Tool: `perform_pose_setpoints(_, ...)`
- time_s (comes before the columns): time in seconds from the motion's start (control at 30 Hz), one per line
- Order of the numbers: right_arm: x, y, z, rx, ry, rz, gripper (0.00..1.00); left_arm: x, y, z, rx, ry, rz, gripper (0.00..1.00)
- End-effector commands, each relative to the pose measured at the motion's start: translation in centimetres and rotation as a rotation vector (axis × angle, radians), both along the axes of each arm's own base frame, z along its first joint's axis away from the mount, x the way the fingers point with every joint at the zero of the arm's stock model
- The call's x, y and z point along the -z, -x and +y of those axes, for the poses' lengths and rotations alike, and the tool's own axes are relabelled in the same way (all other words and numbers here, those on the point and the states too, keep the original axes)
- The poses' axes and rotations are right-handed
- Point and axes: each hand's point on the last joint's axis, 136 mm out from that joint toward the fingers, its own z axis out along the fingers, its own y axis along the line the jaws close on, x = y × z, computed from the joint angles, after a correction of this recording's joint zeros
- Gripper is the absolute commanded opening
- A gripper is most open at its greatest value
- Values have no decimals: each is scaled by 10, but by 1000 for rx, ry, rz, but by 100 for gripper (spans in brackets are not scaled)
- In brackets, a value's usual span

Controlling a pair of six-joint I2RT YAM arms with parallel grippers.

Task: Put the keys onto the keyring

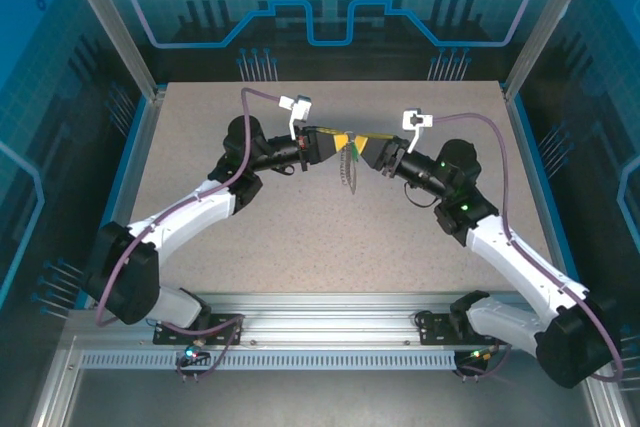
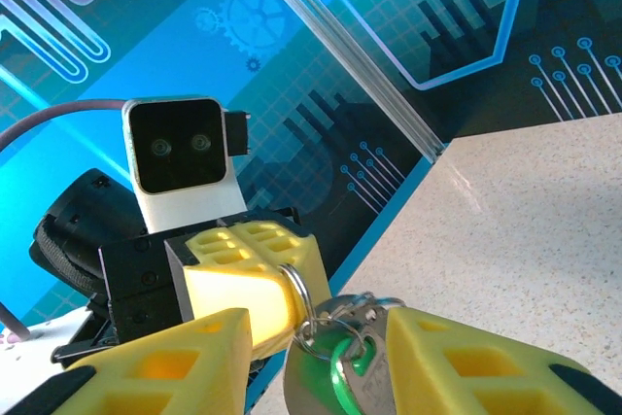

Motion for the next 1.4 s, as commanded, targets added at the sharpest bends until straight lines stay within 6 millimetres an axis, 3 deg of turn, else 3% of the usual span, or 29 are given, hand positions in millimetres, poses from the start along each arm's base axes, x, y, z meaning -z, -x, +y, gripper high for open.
perform_pose_setpoints(0.0, -26, 6, 7, -34, -37, -68, 41, -6, 0, 3, 0, 22, -31, 0)
perform_pose_setpoints(0.57, -20, 5, 16, -65, -26, -55, 17, -6, -2, 2, 0, 25, -29, 0)
perform_pose_setpoints(0.73, -18, 5, 18, -69, -24, -53, 15, -6, -2, 3, -2, 25, -30, 0)
perform_pose_setpoints(0.8, -17, 5, 18, -70, -22, -50, 19, -6, -1, 3, 1, 26, -30, 0)
perform_pose_setpoints(0.87, -16, 5, 18, -64, -20, -42, 33, -7, -1, 3, -1, 26, -30, 0)
perform_pose_setpoints(0.97, -15, 5, 15, -52, -12, -40, 40, -7, -1, 3, 0, 27, -30, 0)
perform_pose_setpoints(1.37, -13, 7, -15, 40, 0, -46, 43, -11, 0, 4, 0, 41, -34, 0)
